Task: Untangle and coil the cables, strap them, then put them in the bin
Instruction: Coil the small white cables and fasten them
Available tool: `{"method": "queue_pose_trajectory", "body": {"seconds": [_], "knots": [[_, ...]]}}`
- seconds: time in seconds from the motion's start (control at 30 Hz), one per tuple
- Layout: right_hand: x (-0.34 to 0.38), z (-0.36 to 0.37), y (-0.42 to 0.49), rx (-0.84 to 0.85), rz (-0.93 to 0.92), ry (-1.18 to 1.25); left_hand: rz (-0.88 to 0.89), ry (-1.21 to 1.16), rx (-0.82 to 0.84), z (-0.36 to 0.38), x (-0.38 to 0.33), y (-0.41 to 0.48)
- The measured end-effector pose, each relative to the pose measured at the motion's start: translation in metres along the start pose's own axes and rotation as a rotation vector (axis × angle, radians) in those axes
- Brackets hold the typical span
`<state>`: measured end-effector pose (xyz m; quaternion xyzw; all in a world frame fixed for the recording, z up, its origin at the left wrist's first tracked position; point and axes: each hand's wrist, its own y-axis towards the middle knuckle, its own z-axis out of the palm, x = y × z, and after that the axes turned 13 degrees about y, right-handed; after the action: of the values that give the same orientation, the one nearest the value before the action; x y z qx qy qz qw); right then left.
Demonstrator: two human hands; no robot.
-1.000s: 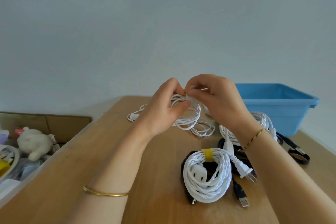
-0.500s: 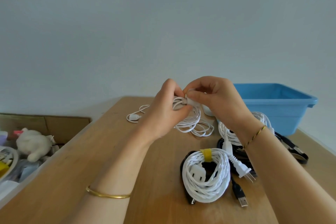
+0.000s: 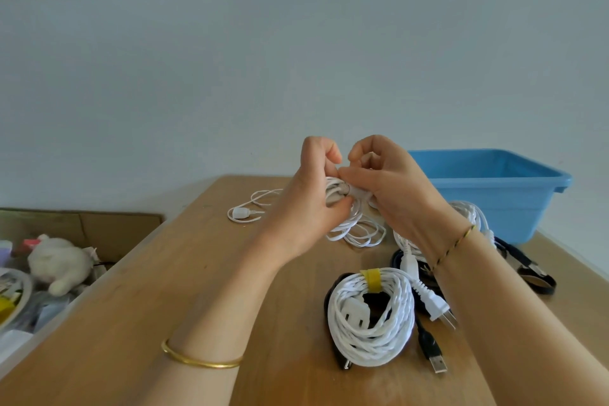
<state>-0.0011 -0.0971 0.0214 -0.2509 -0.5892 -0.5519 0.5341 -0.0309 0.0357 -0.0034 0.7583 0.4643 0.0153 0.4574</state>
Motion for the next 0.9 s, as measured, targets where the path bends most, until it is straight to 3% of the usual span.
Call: {"method": "queue_pose_trajectory", "body": {"seconds": [0.27, 0.43, 0.57, 0.73, 0.9], "knots": [[-0.007, 0.008, 0.004, -0.134, -0.016, 0.038, 0.108, 0.114, -0.106, 0.007, -0.001, 0.001], [-0.009, 0.000, 0.007, -0.206, 0.069, 0.013, 0.188, 0.190, -0.025, 0.005, -0.013, -0.003], [-0.013, -0.002, 0.007, -0.238, 0.114, 0.028, 0.044, 0.003, 0.037, 0.005, -0.007, 0.000], [-0.013, 0.000, 0.008, -0.207, 0.233, -0.008, -0.269, -0.352, -0.042, -0.002, 0.012, 0.001], [-0.010, -0.003, 0.005, 0.010, 0.391, 0.027, -0.502, -0.648, -0.084, -0.008, 0.027, -0.001]]}}
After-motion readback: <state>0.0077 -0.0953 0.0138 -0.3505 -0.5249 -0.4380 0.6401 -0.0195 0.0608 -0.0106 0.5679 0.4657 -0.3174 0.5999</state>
